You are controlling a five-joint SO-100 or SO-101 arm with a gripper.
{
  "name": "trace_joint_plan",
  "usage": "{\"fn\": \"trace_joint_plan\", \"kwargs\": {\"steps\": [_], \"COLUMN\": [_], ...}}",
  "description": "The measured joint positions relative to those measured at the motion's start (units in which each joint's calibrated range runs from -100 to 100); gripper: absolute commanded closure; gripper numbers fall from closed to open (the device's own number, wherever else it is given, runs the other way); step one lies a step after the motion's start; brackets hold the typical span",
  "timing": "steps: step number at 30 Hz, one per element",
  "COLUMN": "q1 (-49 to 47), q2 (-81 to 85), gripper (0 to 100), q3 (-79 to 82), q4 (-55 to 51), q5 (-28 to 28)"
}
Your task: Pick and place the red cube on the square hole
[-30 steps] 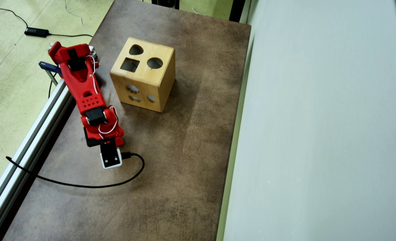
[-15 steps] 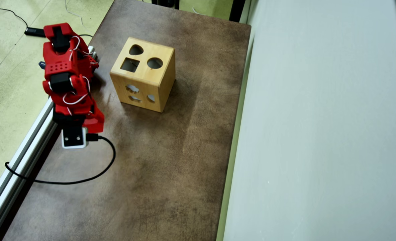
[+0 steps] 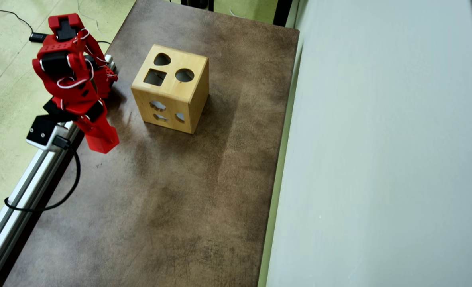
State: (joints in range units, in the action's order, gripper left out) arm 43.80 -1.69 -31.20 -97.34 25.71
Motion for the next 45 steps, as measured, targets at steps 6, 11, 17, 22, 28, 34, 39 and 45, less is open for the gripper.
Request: {"fn": "trace_joint_plan", "kwargs": {"steps": [6,11,17,22,28,34,39,45], "q1": [-5.32,-11.14,-19.62,-25.22,-31.33,-35.57,-38.81,-41.39], "q2": [5.68,11.27,19.07,25.51,31.95,32.97,32.97,32.97], "gripper": [99,99,99,99,99,99,99,99], "q3": [0.0,0.0,0.45,9.39,23.21,28.17,30.97,35.85], "q4": [-0.16,-0.32,-0.48,-0.48,-0.48,-0.48,-0.48,-0.48], "q5": [-3.71,-7.08,-11.58,-14.46,-16.02,-18.12,-20.02,-23.64]}}
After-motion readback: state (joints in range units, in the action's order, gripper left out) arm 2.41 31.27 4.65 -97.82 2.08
